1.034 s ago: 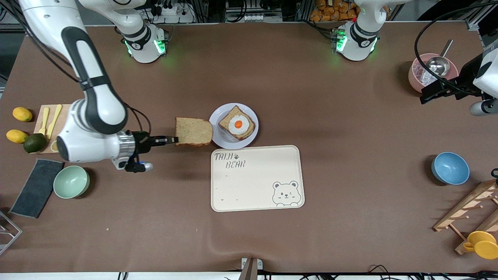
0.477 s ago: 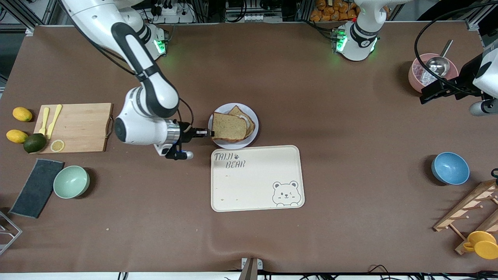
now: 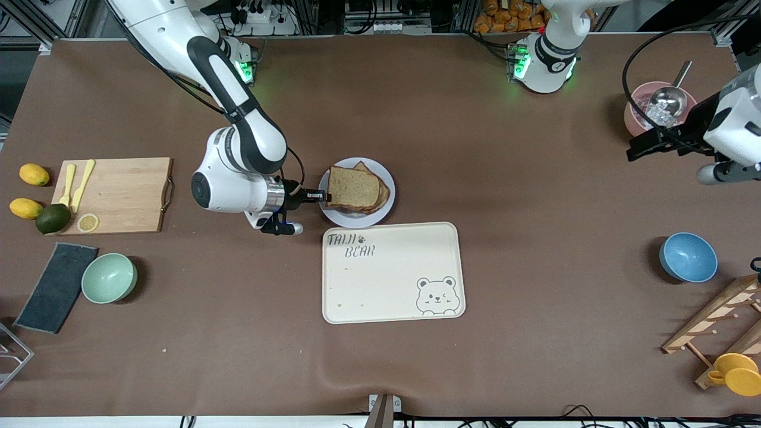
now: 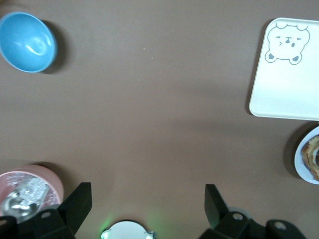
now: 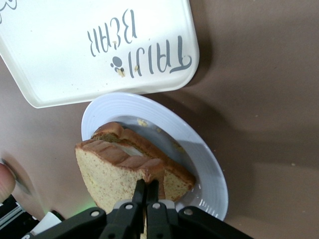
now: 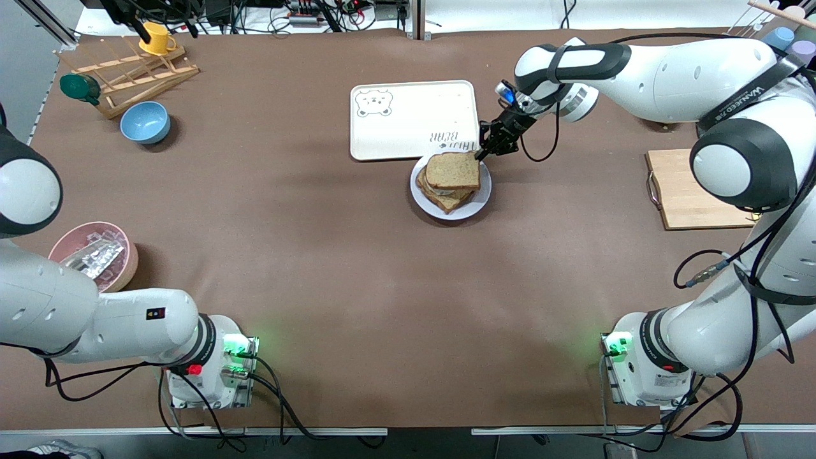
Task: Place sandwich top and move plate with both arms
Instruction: 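Lay the bread on the egg toast while the left gripper reaches in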
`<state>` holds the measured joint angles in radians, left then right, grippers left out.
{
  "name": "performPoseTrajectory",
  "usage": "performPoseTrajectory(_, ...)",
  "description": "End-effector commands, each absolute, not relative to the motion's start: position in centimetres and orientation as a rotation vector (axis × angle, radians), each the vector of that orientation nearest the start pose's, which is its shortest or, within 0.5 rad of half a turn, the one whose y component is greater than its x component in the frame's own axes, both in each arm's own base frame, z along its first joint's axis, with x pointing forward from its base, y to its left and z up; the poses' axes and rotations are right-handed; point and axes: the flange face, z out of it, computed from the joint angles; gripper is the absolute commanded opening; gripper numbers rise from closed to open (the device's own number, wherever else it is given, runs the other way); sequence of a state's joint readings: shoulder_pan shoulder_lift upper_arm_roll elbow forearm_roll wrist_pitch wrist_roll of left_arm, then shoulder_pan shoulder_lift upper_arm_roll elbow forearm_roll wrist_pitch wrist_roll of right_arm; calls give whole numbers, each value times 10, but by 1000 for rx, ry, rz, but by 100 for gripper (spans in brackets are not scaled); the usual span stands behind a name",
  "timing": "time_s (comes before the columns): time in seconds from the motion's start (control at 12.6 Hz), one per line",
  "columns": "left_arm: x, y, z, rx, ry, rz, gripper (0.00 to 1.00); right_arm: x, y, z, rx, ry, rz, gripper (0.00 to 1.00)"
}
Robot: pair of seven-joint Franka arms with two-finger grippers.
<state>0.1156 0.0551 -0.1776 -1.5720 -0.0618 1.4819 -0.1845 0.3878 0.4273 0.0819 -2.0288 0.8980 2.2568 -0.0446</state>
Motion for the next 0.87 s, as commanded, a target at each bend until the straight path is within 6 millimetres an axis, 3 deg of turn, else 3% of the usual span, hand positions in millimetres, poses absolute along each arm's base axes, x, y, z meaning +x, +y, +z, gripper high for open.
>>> performPoseTrajectory(0.0,559,-30,542,-3260,-166,277,100,493,307,234,-2491,216,384,0)
performPoseTrajectory(0.08,561,-18,514,-3328,-235,312,100,494,307,230,-2492,221,386,18)
performPoseTrajectory(0.24,557,-10,466,-3461,-364,351,100,497,299,229,-2488,229,390,37)
performPoseTrajectory(0.48,551,-15,405,-3518,-479,477,100,504,285,224,-2487,252,390,48)
performPoseTrajectory(0.64,552,-5,365,-3592,-595,583,100,514,274,228,-2483,275,375,70)
performPoseTrajectory(0.72,554,-5,342,-3644,-634,656,100,520,266,236,-2467,273,401,91)
performPoseTrajectory(0.8,555,-6,317,-3716,-645,718,100,530,256,245,-2457,260,419,100)
